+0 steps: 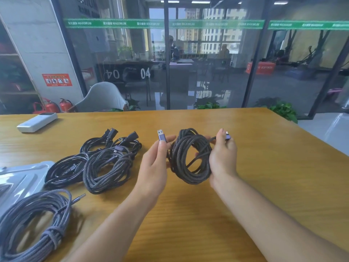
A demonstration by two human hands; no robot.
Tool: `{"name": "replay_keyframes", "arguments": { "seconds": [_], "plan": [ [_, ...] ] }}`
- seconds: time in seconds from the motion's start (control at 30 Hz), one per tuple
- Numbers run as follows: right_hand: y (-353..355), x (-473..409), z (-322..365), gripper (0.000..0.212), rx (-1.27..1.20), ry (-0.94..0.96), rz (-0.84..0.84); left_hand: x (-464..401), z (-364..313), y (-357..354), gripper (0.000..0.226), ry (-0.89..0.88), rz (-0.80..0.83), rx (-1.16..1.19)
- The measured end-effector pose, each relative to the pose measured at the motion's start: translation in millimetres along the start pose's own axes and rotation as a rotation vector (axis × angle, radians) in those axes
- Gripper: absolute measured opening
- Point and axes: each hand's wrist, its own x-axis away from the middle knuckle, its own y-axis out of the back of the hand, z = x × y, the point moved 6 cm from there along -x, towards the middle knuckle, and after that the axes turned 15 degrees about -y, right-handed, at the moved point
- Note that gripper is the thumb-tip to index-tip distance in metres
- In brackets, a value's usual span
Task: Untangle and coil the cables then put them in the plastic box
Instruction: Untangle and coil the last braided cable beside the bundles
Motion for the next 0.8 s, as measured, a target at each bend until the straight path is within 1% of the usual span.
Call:
{"name": "replay_keyframes", "arguments": {
  "seconds": [0.03,0.07,0.13,0.17,0.23,0.33,0.4,0.47,0.57,0.63,0.7,0.77,0.8],
  "plan": [
    [1,-2,1,0.072,0.006,0.013,0.006,-2,0,4,0.033,-0.004,-0.026,-0.024],
    [1,0,4,0.069,0.006,0.027,0.014,-4,-1,8,0.028,-0.012,-0.056,-0.036],
    [1,1,7,0.053,-0.017,0.045,0.03,-6,0,16,0.022,-0.019,-0.081,-0.066],
    [1,2,9,0.044,-0.036,0.058,0.047,-6,-1,17,0.022,-0.026,-0.057,-0.112],
    [-1,6,13,0.033,-0.062,0.094,0.084,-8,-2,17,0.024,-0.046,0.068,-0.237],
    [-6,13,18,0.03,-0.057,0.136,0.104,-9,2,11,0.035,-0.026,0.321,-0.385],
    [-5,13,18,0.03,-0.044,0.14,0.096,-7,6,6,0.045,0.016,0.495,-0.437],
    [-4,13,19,0.03,-0.038,0.121,0.097,-5,5,3,0.052,0.032,0.599,-0.38],
    [-5,15,15,0.032,-0.065,0.055,0.124,-1,-1,3,0.043,0.035,0.615,-0.207],
    [-6,15,14,0.034,-0.069,0.034,0.132,0,0,4,0.037,0.073,0.598,-0.09],
    [-6,14,13,0.035,-0.065,0.035,0.131,-1,3,5,0.035,0.125,0.531,0.095],
    [-5,11,14,0.034,-0.068,0.044,0.118,-4,1,5,0.045,0.172,0.466,0.253],
    [-4,9,14,0.034,-0.064,0.054,0.11,-4,2,4,0.047,0.192,0.443,0.284]
  ]
}}
